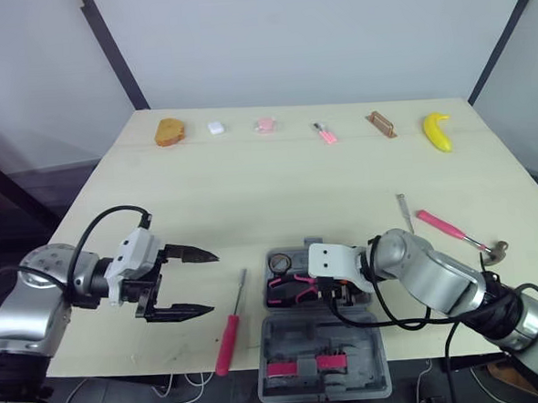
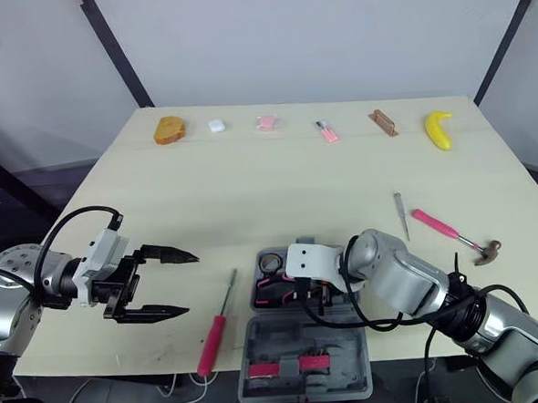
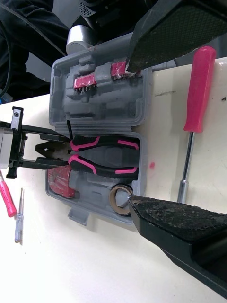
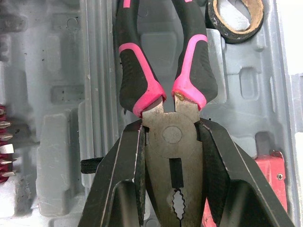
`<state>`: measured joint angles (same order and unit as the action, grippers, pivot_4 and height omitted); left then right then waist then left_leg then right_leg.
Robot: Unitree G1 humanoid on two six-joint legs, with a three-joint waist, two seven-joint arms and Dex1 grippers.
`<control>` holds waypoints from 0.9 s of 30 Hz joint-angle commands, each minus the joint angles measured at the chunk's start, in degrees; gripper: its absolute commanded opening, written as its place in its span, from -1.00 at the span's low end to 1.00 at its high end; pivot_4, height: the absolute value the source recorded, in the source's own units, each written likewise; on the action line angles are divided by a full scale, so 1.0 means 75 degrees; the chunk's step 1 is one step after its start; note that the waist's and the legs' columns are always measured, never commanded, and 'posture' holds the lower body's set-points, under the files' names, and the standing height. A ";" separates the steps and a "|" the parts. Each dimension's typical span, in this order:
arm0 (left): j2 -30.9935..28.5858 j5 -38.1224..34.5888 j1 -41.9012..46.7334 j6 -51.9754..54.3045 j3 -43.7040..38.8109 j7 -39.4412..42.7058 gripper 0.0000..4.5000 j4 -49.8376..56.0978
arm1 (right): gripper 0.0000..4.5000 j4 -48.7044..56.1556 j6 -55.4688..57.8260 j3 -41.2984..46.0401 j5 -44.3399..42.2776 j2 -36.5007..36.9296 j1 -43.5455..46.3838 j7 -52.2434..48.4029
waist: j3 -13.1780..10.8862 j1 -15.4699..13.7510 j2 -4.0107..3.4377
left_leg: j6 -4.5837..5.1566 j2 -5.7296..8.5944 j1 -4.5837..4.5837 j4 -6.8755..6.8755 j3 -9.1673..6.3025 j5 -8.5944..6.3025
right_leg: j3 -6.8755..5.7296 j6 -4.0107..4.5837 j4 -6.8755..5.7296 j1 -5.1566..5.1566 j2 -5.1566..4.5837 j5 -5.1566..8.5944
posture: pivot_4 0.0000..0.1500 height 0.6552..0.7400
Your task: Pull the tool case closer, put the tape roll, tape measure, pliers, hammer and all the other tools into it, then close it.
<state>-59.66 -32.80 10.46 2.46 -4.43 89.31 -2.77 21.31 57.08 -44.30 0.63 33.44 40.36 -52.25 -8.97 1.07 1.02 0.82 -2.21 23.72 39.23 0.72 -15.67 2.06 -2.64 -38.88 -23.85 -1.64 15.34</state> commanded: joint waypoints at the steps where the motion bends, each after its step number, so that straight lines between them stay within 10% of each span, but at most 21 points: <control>1: -0.0060 -0.0134 0.0033 -0.0027 -0.0117 0.0425 1.00 0.0234 | -0.06 0.0155 -0.0152 0.0147 -0.0032 0.0079 -0.0023 -0.0061 | 0.0000 -0.0003 0.0000 | 0.0000 0.0000 0.0000 0.0000 0.0002 0.0000 | 0.0000 0.0000 0.0000 0.0000 -0.0001 0.0000 | 1.00 1.00; 19: 0.0172 -0.0093 -0.0030 -0.0064 -0.0169 0.0402 1.00 0.0256 | 0.00 -0.0719 -0.3144 0.2655 -0.1342 -0.0731 -0.1450 -0.0037 | 0.0001 -0.0030 0.0003 | 0.0000 0.0001 0.0001 0.0000 0.0007 0.0000 | 0.0003 -0.0001 0.0002 0.0002 -0.0002 0.0000 | 1.00 1.00; 24: 0.0263 -0.0054 -0.0028 -0.0130 -0.0141 0.0395 1.00 0.0195 | -0.99 -0.1817 -0.4536 0.2858 -0.1546 -0.0986 -0.1994 -0.0459 | 0.0002 -0.0042 0.0003 | 0.0000 0.0002 0.0000 0.0001 0.0010 0.0000 | 0.0004 -0.0001 0.0003 0.0004 -0.0003 -0.0001 | 1.00 1.00; 27: 0.0302 -0.0033 -0.0027 -0.0150 -0.0140 0.0391 1.00 0.0199 | -0.99 -0.2211 -0.4999 0.2769 -0.1402 -0.1094 -0.2115 -0.0540 | 0.0001 -0.0026 0.0002 | 0.0000 0.0001 -0.0001 0.0000 0.0010 0.0000 | 0.0006 -0.0001 0.0001 0.0002 -0.0001 -0.0001 | 1.00 1.00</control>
<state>-57.26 -32.74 10.08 2.16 -4.43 89.33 -2.57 4.90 22.59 -23.95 -9.64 25.77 24.24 -55.55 -8.96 0.88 1.03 0.82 -2.20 23.71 39.23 0.79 -15.67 2.11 -2.65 -38.88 -23.83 -1.64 15.34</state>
